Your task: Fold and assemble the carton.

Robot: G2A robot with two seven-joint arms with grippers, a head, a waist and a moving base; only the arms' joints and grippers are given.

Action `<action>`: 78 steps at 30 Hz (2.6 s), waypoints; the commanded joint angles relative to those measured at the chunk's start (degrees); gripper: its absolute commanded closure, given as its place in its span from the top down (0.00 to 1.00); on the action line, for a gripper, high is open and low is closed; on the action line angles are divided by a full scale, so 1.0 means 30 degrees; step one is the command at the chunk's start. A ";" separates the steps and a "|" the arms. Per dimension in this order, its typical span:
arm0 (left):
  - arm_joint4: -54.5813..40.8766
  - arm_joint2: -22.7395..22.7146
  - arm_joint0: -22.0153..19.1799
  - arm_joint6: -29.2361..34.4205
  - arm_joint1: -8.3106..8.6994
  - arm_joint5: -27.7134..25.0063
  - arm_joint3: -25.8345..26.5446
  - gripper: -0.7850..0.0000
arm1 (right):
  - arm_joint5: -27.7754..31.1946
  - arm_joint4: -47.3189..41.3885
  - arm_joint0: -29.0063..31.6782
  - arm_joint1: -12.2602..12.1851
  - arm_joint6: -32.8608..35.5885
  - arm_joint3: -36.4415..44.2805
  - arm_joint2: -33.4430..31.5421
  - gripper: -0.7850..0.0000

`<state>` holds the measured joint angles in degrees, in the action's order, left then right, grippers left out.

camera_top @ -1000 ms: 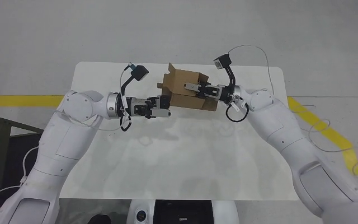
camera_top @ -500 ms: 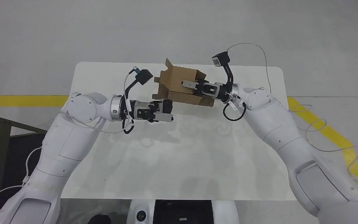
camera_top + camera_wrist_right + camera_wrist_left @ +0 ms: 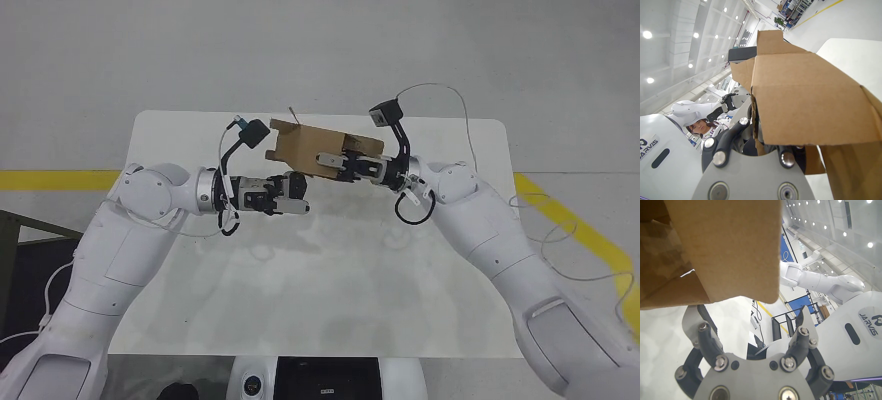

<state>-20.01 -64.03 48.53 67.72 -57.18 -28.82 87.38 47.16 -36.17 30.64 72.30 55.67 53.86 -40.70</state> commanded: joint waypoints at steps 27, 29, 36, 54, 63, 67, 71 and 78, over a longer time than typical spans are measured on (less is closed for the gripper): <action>-0.0499 -0.0297 0.0354 0.0539 0.0154 0.0007 0.0333 1.00 | 0.0491 0.0276 -0.0364 0.0496 -0.0007 -0.1646 -0.0501 0.00; -0.0454 -0.0252 0.0349 0.0545 0.0152 0.0022 0.0310 1.00 | 0.0458 0.0276 -0.0339 0.0486 0.0025 -0.1496 -0.0553 0.00; -0.0708 -0.0658 0.0272 0.0412 0.0216 -0.0048 0.0068 1.00 | 0.0400 0.1242 -0.0390 0.0365 0.0083 -0.1985 -0.0791 0.00; 0.0619 -0.1546 -0.0010 -0.0918 0.0381 0.0052 -0.1197 1.00 | -0.1007 0.1825 0.0302 -0.0160 0.1492 -0.0198 -0.1379 0.00; 0.1263 -0.2254 -0.0388 -0.1562 0.0510 -0.0210 -0.2365 1.00 | -0.1939 0.2011 0.0452 -0.0622 0.2425 0.0448 -0.1409 0.00; 0.3109 -0.2510 -0.0233 -0.2447 0.0605 -0.0873 -0.2753 1.00 | -0.2468 0.1475 0.0568 -0.0896 0.2955 0.1159 -0.1474 0.00; 0.3670 -0.2431 -0.0115 -0.2712 0.0631 -0.0763 -0.3388 1.00 | -0.2889 0.1129 0.0546 -0.1249 0.3376 0.1798 -0.1747 0.00; 0.4609 -0.1821 -0.0417 -0.2987 0.0555 -0.0511 -0.4155 1.00 | -0.3349 0.0649 0.0721 -0.1936 0.3837 0.3221 -0.2357 0.00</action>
<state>-6.50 -69.79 47.40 58.82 -55.47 -30.35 75.06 37.21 -34.16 32.72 66.71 67.09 63.16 -47.57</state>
